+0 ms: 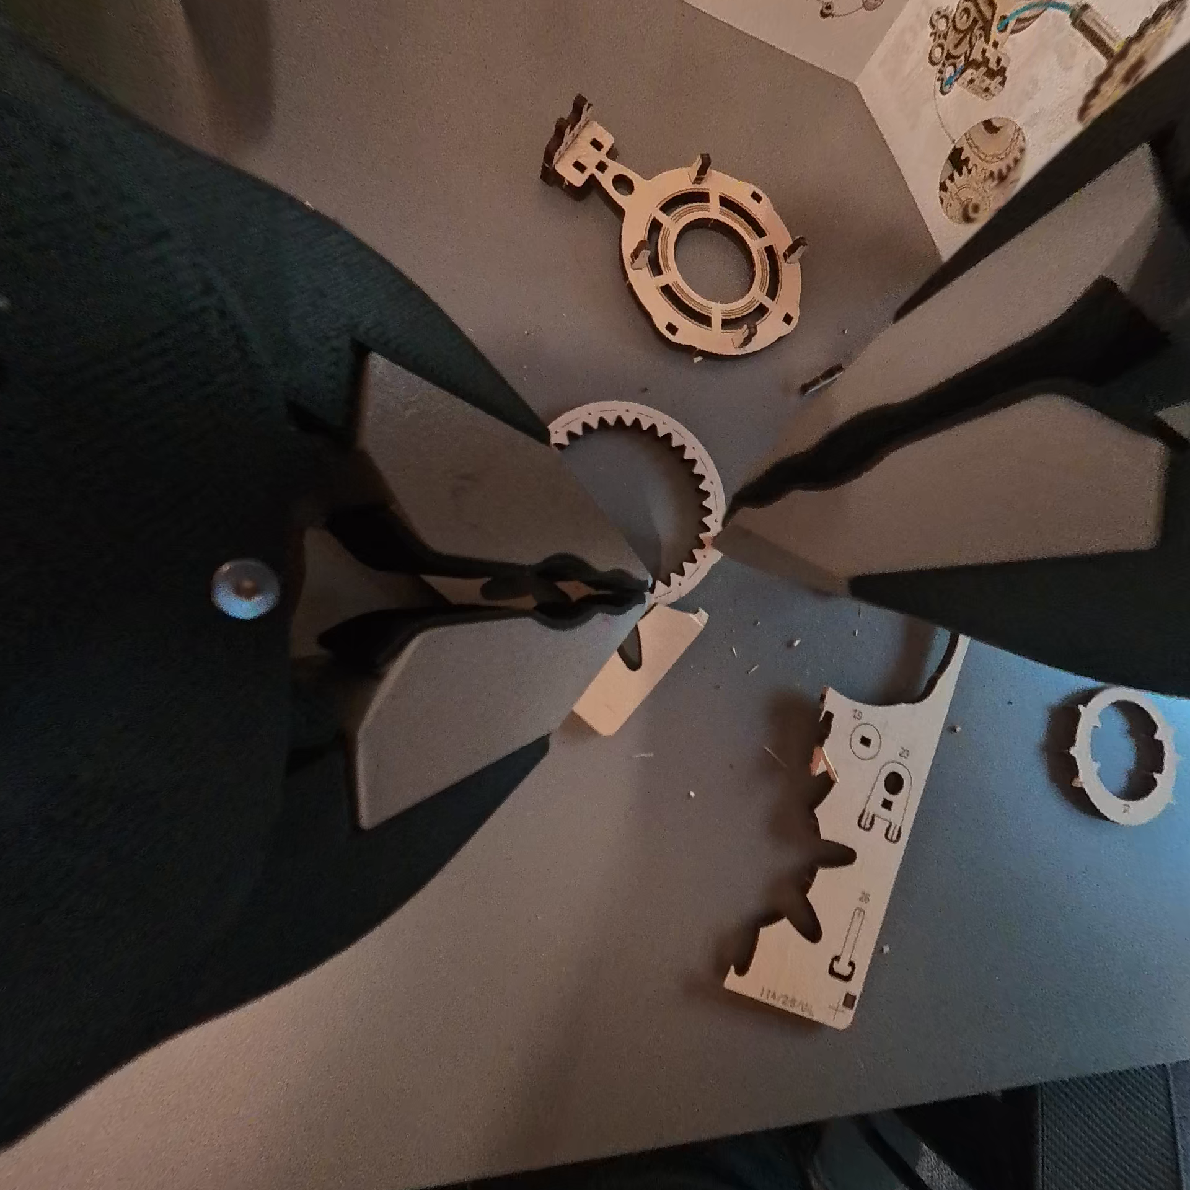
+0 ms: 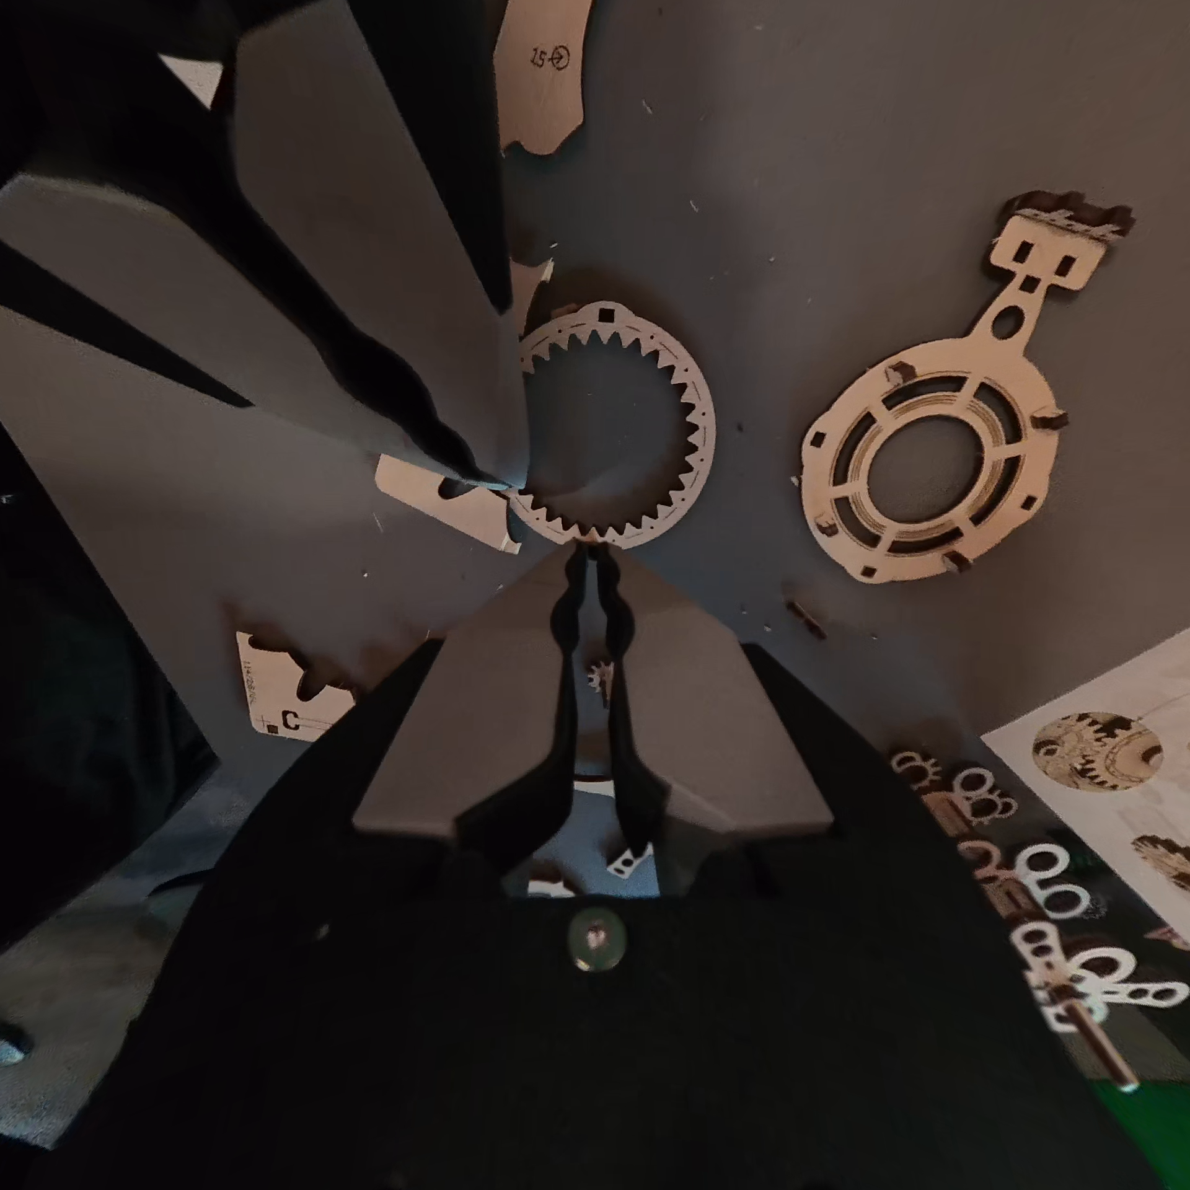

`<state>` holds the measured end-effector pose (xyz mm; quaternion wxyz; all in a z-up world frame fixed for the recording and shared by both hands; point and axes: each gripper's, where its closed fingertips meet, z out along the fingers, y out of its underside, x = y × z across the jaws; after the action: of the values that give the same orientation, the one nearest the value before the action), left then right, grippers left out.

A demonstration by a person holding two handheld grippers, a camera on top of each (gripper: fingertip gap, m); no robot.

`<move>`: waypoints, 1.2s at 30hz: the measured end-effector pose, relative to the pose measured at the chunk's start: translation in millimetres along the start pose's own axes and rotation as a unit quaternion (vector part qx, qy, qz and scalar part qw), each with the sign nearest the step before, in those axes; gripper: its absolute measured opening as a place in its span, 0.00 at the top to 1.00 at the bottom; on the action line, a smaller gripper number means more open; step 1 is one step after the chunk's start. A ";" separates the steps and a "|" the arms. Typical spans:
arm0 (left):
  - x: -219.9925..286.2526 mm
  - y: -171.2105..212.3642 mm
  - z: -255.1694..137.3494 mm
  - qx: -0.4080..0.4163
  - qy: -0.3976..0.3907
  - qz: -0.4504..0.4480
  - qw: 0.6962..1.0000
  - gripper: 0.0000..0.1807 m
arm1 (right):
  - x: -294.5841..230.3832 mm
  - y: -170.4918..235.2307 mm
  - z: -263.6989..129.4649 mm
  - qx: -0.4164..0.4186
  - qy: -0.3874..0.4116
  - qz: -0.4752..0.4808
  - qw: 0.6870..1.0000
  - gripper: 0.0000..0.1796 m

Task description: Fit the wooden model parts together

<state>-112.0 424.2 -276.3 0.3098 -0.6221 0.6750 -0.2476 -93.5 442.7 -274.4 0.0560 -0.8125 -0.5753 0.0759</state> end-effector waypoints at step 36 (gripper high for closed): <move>-15.7 -39.8 -15.7 0.115 -0.034 -0.060 0.991 0.98 | -13.3 -18.2 -65.4 0.321 -0.137 0.113 0.930 1.00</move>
<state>-95.6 434.9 -235.1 0.3865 -0.6296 0.5930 -0.3202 -102.5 435.9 -206.1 0.2256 -0.7925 -0.4267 0.3727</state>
